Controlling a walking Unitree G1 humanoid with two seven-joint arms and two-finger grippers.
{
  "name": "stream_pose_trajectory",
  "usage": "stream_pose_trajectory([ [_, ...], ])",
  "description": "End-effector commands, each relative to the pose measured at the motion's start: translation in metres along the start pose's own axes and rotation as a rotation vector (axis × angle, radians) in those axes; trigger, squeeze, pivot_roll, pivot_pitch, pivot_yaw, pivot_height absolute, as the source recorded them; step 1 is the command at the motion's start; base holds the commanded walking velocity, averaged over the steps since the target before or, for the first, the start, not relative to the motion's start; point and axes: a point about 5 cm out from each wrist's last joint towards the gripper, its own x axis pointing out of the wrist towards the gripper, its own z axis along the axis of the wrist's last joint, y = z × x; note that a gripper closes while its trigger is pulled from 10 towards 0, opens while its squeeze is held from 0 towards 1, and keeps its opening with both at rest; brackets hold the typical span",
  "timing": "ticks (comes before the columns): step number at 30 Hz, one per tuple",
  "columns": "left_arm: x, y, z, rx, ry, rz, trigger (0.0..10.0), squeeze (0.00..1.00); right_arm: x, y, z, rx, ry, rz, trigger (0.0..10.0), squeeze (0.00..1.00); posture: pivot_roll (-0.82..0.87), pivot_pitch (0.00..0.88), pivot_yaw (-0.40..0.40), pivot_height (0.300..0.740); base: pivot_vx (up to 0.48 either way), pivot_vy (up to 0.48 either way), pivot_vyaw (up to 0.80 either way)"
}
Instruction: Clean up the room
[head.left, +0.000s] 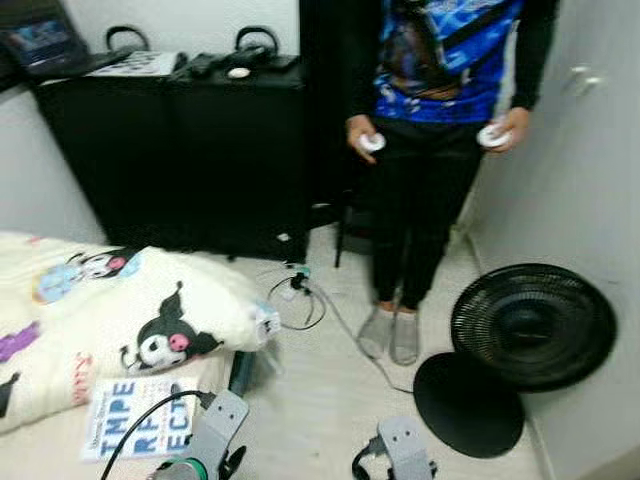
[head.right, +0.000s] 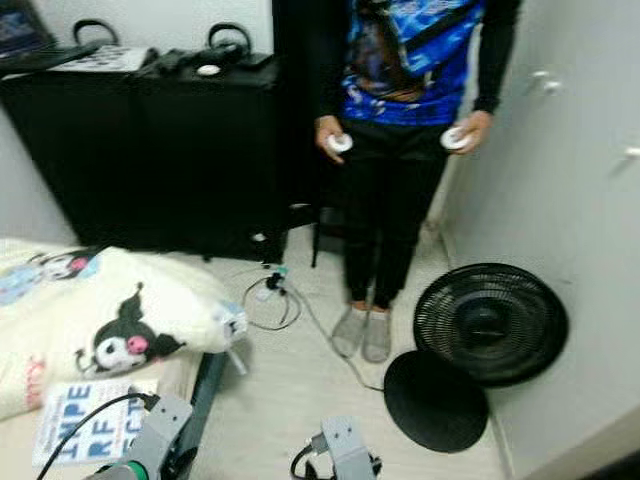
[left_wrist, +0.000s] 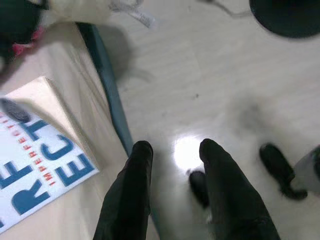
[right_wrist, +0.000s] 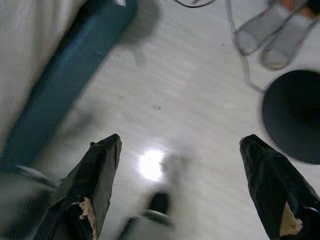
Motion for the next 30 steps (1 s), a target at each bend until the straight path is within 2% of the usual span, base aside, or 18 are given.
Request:
stream_pose_trajectory([
  [1, -0.003, 0.004, -0.007, -0.003, 0.013, 0.016, 10.0, 0.0, -0.001, 0.006, -0.002, 0.011, -0.005, 0.016, 10.0, 0.0, -0.11, 0.054, 0.029, 0.74, 0.0, 0.0, 0.76],
  [4, 0.0, 0.006, 0.005, -0.022, -0.032, 0.016, 10.0, 0.0, 0.0, 0.002, 0.004, 0.0, -0.039, 0.01, 10.0, 0.0, -0.11, 0.056, 0.029, 0.74, 0.0, 0.0, 0.76],
  [6, 0.0, 0.006, 0.005, -0.022, -0.032, 0.016, 10.0, 0.0, 0.0, 0.002, 0.004, 0.0, -0.039, 0.01, 10.0, 0.0, -0.11, 0.056, 0.029, 0.74, 0.0, 0.0, 0.76],
  [12, 0.002, 0.005, 0.045, -0.041, -0.191, -0.013, 10.0, 0.0, 0.007, -0.013, 0.039, -0.002, -0.199, -0.023, 10.0, 0.0, -0.12, 0.054, 0.035, 0.74, 0.0, 0.0, 0.76],
  [16, 0.002, 0.004, 0.049, -0.041, -0.205, -0.016, 10.0, 0.0, 0.007, -0.014, 0.042, 0.0, -0.215, -0.026, 10.0, 0.0, -0.12, 0.054, 0.035, 0.74, 0.0, 0.0, 0.76],
  [20, -0.007, -0.015, 0.099, -0.074, -0.375, -0.098, 10.0, 0.0, 0.007, -0.026, 0.078, -0.001, -0.376, -0.046, 10.0, 0.0, -0.12, 0.048, 0.04, 0.74, 0.0, 0.0, 0.75],
  [23, -0.011, -0.019, 0.115, -0.084, -0.427, -0.117, 10.0, 0.0, 0.007, -0.028, 0.088, -0.002, -0.416, -0.044, 10.0, 0.0, -0.12, 0.045, 0.04, 0.74, 0.0, 0.0, 0.75],
  [25, -0.013, -0.021, 0.123, -0.079, -0.464, -0.115, 10.0, 0.0, 0.007, -0.027, 0.092, -0.004, -0.431, -0.039, 10.0, 0.0, -0.12, 0.043, 0.042, 0.74, 0.0, 0.0, 0.75],
  [30, -0.015, -0.022, 0.128, -0.079, -0.491, -0.115, 10.0, 0.0, 0.007, -0.026, 0.093, -0.005, -0.436, -0.036, 10.0, 0.0, -0.12, 0.041, 0.043, 0.74, 0.0, 0.0, 0.75],
])
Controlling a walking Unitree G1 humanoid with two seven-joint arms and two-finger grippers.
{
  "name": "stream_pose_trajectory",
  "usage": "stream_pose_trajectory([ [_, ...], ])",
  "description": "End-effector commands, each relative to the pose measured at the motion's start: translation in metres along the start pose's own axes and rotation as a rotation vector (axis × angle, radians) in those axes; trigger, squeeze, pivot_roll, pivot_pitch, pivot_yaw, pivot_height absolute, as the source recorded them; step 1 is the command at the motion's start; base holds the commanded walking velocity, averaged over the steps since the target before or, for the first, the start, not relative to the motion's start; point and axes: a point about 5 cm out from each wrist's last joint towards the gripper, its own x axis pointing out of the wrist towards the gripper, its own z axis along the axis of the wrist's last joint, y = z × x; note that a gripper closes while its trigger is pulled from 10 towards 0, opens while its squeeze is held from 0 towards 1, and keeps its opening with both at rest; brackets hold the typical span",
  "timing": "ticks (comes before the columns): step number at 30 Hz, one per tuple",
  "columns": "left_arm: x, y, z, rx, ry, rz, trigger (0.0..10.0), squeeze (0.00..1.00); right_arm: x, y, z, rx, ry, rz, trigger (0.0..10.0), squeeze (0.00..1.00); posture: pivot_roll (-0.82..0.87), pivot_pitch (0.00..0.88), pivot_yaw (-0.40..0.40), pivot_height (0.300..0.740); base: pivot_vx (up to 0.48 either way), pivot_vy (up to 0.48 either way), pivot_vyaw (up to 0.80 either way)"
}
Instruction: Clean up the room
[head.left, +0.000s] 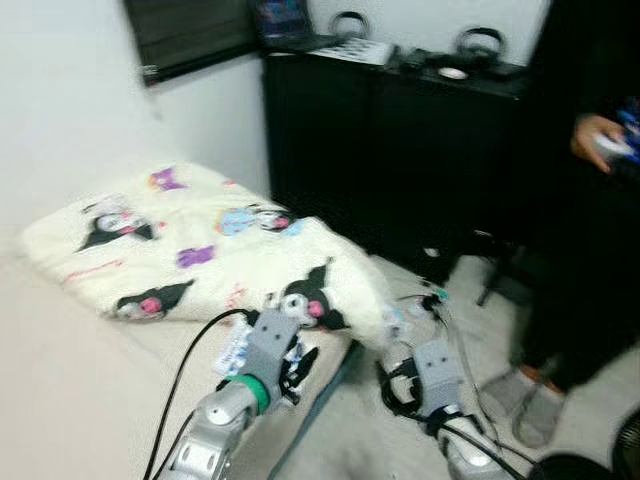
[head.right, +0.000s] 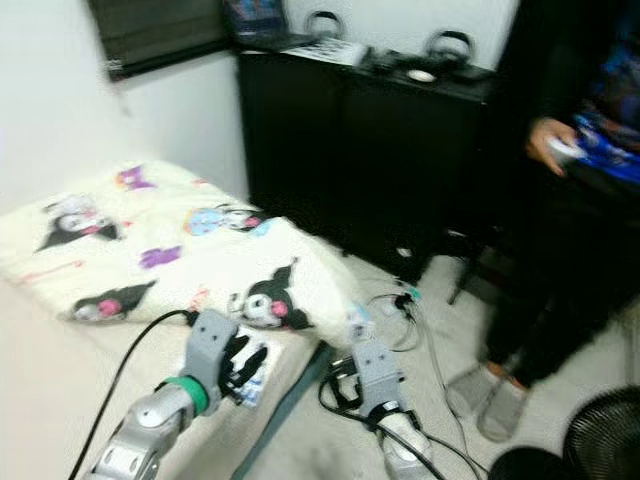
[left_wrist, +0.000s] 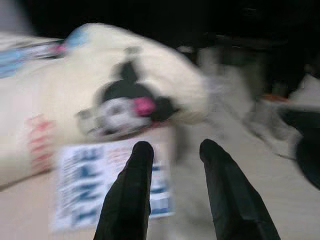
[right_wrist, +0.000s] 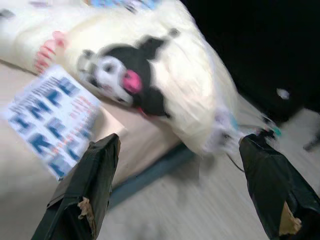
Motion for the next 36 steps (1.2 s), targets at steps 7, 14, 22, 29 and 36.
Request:
stream_pose_trajectory([
  [7, -0.0062, -0.0058, -0.0024, -0.014, 0.029, -0.003, 10.0, 0.0, -0.0085, 0.0043, -0.0126, 0.01, 0.045, 0.01, 10.0, 0.0, -0.12, 0.047, 0.046, 0.74, 0.0, 0.0, 0.75],
  [14, -0.0064, -0.008, -0.0012, -0.018, 0.036, -0.003, 10.0, 0.0, -0.0097, 0.004, -0.0135, 0.013, 0.049, 0.011, 10.0, 0.0, -0.12, 0.054, 0.045, 0.74, 0.0, 0.0, 0.75],
  [22, -0.0074, -0.0073, -0.0024, -0.02, 0.052, 0.01, 10.0, 0.0, -0.0099, 0.0055, -0.0141, 0.017, 0.052, 0.015, 10.0, 0.0, -0.12, 0.058, 0.048, 0.74, 0.0, 0.0, 0.75],
  [29, -0.0071, -0.006, -0.0016, -0.014, 0.06, 0.017, 10.0, 0.0, -0.0099, 0.0072, -0.0139, 0.021, 0.051, 0.016, 10.0, 0.0, -0.12, 0.059, 0.051, 0.74, 0.0, 0.0, 0.74],
  [36, -0.0074, -0.005, -0.0024, -0.01, 0.067, 0.025, 10.0, 0.0, -0.0104, 0.0078, -0.0143, 0.024, 0.052, 0.015, 10.0, 0.0, -0.11, 0.061, 0.052, 0.74, 0.0, 0.0, 0.74],
])
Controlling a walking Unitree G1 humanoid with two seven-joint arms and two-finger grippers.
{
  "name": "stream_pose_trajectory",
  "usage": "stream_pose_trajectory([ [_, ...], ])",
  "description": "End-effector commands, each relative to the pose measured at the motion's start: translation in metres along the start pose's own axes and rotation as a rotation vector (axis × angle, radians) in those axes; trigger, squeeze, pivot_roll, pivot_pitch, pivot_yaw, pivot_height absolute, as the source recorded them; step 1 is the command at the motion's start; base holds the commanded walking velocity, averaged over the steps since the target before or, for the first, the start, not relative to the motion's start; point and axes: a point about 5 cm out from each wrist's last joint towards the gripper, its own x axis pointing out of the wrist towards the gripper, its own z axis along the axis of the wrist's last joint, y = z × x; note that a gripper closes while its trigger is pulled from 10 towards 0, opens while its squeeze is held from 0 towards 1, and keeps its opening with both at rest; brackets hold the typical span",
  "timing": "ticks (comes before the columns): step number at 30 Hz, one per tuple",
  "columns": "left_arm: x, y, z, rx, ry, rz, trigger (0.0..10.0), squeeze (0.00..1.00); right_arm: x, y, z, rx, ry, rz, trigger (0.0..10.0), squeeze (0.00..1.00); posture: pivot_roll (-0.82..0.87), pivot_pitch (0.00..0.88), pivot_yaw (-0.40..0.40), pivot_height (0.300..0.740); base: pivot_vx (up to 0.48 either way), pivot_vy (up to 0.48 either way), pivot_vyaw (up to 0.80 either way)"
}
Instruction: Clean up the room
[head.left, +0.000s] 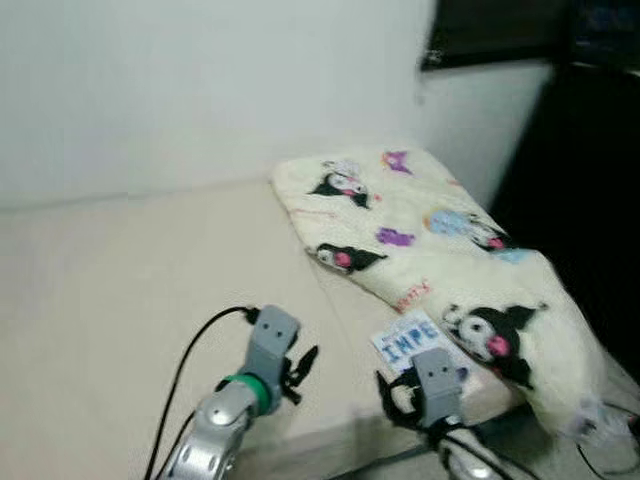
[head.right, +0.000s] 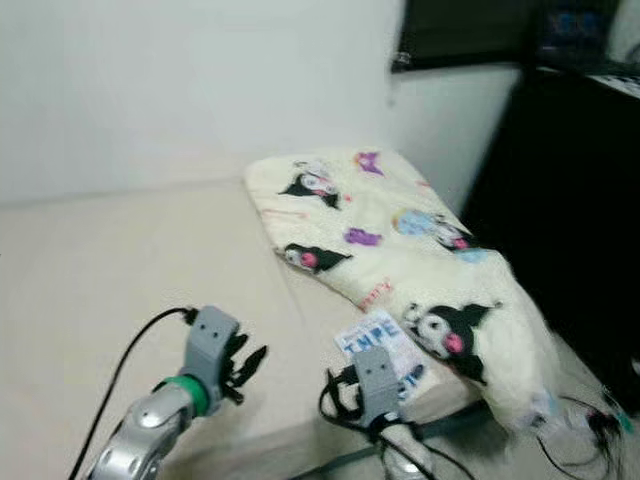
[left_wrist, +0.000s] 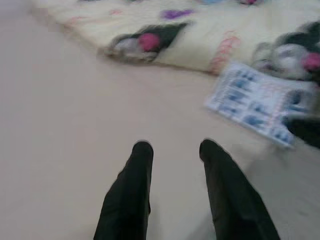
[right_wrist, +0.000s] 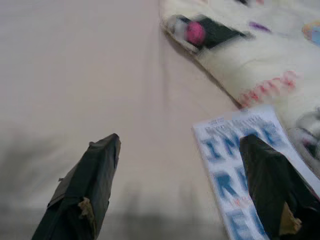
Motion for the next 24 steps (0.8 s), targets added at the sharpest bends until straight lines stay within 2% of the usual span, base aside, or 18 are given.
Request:
stream_pose_trajectory([
  [1, -0.0015, -0.003, -0.0061, -0.004, 0.025, -0.002, 10.0, 0.0, -0.0058, 0.0017, -0.0102, 0.006, 0.042, 0.005, 10.0, 0.0, -0.12, 0.061, 0.053, 0.74, 0.0, 0.0, 0.74],
  [11, -0.001, -0.0009, -0.0018, 0.066, -0.013, 0.008, 10.0, 0.0, -0.0059, 0.0013, -0.0086, 0.038, 0.025, -0.019, 10.0, 0.0, -0.12, 0.063, 0.056, 0.74, 0.0, 0.0, 0.74],
  [13, 0.0009, -0.0021, -0.0015, 0.081, -0.02, 0.0, 10.0, 0.0, -0.0048, -0.0012, -0.0082, 0.088, 0.029, -0.05, 10.0, 0.0, -0.12, 0.063, 0.055, 0.74, 0.0, 0.0, 0.0],
  [15, 0.0026, -0.0039, -0.0007, 0.081, -0.03, -0.012, 10.0, 0.0, -0.0044, -0.0026, -0.0075, 0.09, 0.027, -0.061, 10.0, 0.0, -0.12, 0.063, 0.056, 0.74, 0.0, -0.247, 0.0],
  [24, 0.0032, -0.0105, 0.0008, 0.101, -0.047, -0.05, 10.0, 0.0, -0.0064, -0.0034, -0.0077, 0.092, 0.018, -0.055, 10.0, 0.0, -0.13, 0.067, 0.055, 0.74, 0.287, -0.38, 0.0],
])
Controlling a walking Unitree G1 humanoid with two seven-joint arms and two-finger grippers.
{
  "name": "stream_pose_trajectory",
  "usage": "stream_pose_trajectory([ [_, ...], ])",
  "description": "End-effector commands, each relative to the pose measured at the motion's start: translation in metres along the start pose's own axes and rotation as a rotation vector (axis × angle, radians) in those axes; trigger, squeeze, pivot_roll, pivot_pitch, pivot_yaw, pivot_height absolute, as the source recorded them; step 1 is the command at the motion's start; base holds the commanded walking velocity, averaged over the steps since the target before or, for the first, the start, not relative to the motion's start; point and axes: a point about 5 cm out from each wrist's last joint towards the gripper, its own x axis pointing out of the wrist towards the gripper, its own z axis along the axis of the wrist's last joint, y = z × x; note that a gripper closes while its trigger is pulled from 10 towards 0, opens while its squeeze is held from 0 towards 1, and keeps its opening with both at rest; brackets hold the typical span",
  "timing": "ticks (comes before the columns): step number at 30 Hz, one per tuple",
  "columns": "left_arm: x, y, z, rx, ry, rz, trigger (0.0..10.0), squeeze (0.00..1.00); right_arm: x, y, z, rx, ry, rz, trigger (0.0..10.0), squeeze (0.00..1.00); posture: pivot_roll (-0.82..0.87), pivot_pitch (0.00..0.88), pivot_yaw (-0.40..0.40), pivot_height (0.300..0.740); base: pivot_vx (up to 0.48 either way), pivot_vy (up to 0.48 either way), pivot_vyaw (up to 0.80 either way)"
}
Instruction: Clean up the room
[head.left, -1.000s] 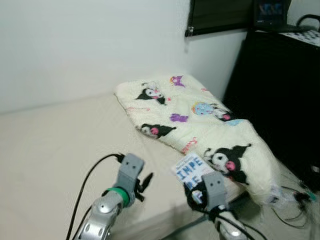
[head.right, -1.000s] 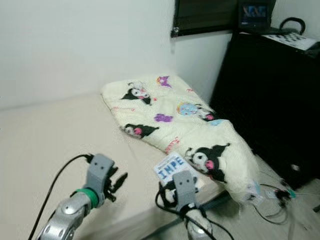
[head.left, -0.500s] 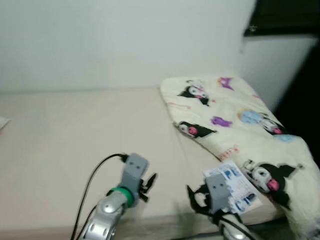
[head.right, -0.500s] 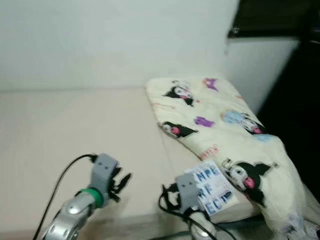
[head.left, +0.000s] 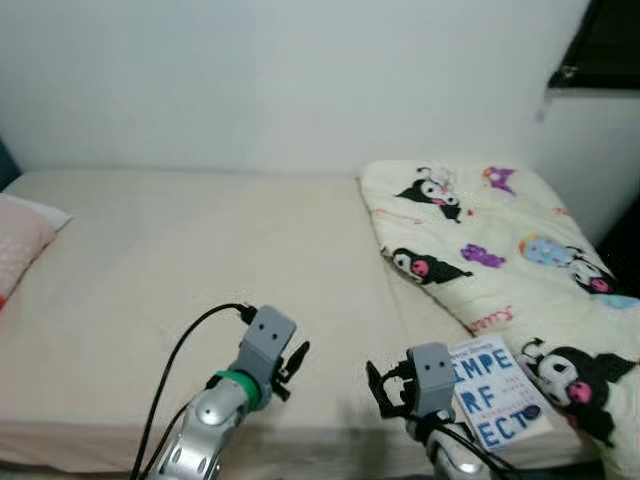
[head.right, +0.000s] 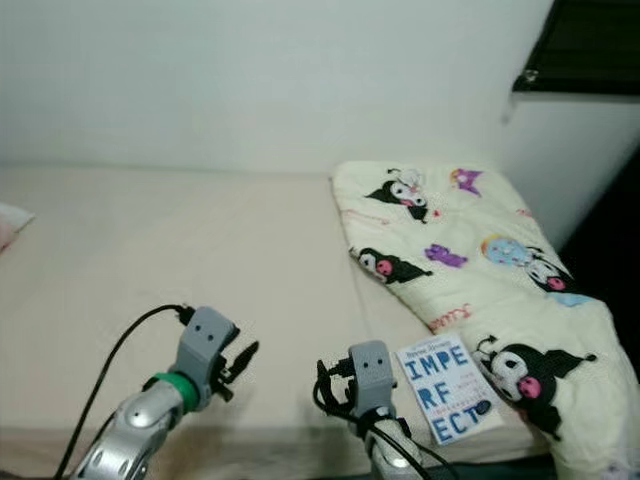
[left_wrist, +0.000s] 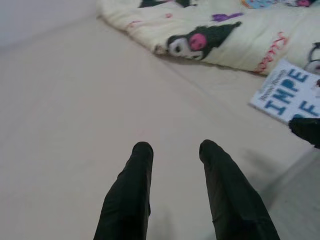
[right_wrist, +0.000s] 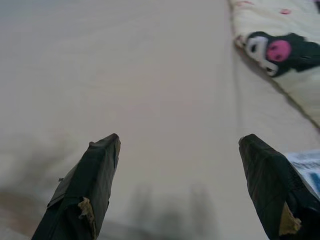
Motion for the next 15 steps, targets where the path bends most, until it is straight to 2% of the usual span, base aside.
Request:
stream_pose_trajectory([
  [1, 0.0007, -0.0058, -0.0018, 0.006, 0.005, -0.024, 10.0, 0.0, -0.0026, -0.0022, -0.0027, 0.006, 0.01, -0.006, 10.0, 0.0, -0.13, 0.067, 0.055, 0.74, 0.292, -0.375, 0.0],
  [15, 0.0008, -0.0036, -0.0042, 0.007, 0.008, -0.013, 10.0, 0.0, -0.0031, 0.0001, -0.0031, 0.009, 0.009, 0.002, 10.0, 0.0, -0.13, 0.071, 0.057, 0.74, 0.327, -0.323, 0.0],
])
